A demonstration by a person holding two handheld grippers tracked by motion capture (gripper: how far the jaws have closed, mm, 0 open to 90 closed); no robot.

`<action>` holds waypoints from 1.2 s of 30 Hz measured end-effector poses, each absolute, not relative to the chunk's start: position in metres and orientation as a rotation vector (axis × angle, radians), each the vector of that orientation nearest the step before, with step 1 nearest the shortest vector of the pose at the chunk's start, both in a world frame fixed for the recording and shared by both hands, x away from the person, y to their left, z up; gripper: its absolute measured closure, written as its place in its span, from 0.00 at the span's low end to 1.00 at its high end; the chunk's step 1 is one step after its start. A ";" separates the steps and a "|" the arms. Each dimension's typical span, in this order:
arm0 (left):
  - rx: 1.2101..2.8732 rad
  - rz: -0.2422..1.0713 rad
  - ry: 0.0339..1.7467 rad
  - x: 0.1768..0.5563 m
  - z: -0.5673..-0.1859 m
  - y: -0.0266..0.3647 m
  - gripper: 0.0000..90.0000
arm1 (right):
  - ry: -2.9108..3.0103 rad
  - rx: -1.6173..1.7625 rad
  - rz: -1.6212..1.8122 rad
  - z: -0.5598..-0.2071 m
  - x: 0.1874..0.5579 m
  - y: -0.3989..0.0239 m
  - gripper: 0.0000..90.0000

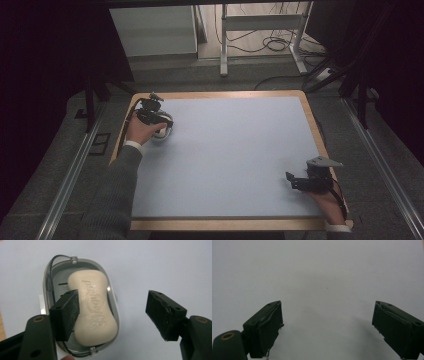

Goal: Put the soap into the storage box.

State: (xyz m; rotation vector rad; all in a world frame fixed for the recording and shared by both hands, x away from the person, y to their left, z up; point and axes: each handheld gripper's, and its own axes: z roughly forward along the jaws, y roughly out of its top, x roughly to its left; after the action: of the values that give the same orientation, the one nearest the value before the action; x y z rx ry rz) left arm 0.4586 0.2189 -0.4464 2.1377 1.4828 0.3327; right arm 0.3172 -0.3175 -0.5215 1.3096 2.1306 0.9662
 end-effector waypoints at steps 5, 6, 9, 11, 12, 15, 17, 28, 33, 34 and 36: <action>2.116 0.351 1.369 0.439 -0.439 0.216 0.29 | 2.141 1.293 0.970 -0.521 0.319 -0.315 0.11; 2.114 0.346 1.341 0.434 -0.438 0.215 0.29 | 2.143 1.291 0.968 -0.522 0.319 -0.314 0.11; 2.104 0.341 1.298 0.421 -0.438 0.214 0.29 | 2.145 1.292 0.964 -0.522 0.317 -0.314 0.11; 2.094 0.338 1.269 0.411 -0.439 0.213 0.29 | 2.143 1.294 0.963 -0.522 0.316 -0.315 0.11; 2.089 0.333 1.254 0.406 -0.439 0.213 0.29 | 2.138 1.296 0.961 -0.521 0.315 -0.315 0.11; 2.095 0.330 1.196 0.389 -0.441 0.211 0.30 | 2.136 1.293 0.960 -0.520 0.314 -0.315 0.11; 2.100 0.342 1.165 0.375 -0.444 0.209 0.31 | 2.134 1.288 0.964 -0.518 0.312 -0.314 0.11; 2.101 0.266 1.058 0.334 -0.467 0.204 0.31 | 2.127 1.280 0.972 -0.516 0.310 -0.313 0.11; 2.111 0.311 1.077 0.314 -0.482 0.200 0.30 | 2.120 1.284 0.976 -0.515 0.310 -0.315 0.11; 2.106 0.307 1.075 0.311 -0.483 0.200 0.30 | 2.119 1.285 0.978 -0.514 0.310 -0.315 0.11; 2.097 0.295 1.073 0.304 -0.488 0.199 0.30 | 2.116 1.282 0.986 -0.512 0.310 -0.315 0.11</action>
State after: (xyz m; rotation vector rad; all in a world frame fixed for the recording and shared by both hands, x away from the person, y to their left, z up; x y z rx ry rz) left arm 0.3040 0.1987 -0.4875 2.0975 1.0729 0.2947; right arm 0.3103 -0.3148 -0.5125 1.2817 2.1161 0.9863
